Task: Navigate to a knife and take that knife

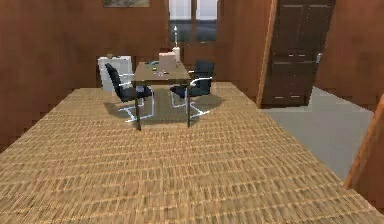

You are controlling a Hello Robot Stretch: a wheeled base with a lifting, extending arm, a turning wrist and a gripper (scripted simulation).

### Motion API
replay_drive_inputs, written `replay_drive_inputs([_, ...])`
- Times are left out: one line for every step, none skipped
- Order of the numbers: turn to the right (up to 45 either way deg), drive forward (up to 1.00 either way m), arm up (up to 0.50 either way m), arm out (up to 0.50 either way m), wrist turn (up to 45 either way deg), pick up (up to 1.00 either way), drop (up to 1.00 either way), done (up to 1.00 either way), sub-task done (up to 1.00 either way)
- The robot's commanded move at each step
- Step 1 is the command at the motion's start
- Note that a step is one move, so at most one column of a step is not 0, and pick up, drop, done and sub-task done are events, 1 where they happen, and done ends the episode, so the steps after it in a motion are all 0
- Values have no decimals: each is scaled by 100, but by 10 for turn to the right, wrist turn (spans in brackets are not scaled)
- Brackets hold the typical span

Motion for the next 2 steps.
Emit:
replay_drive_inputs([-180, 0, 0, 0, 0, 0, 0, 0, 0])
replay_drive_inputs([0, 20, 0, 0, 0, 0, 0, 0, 0])
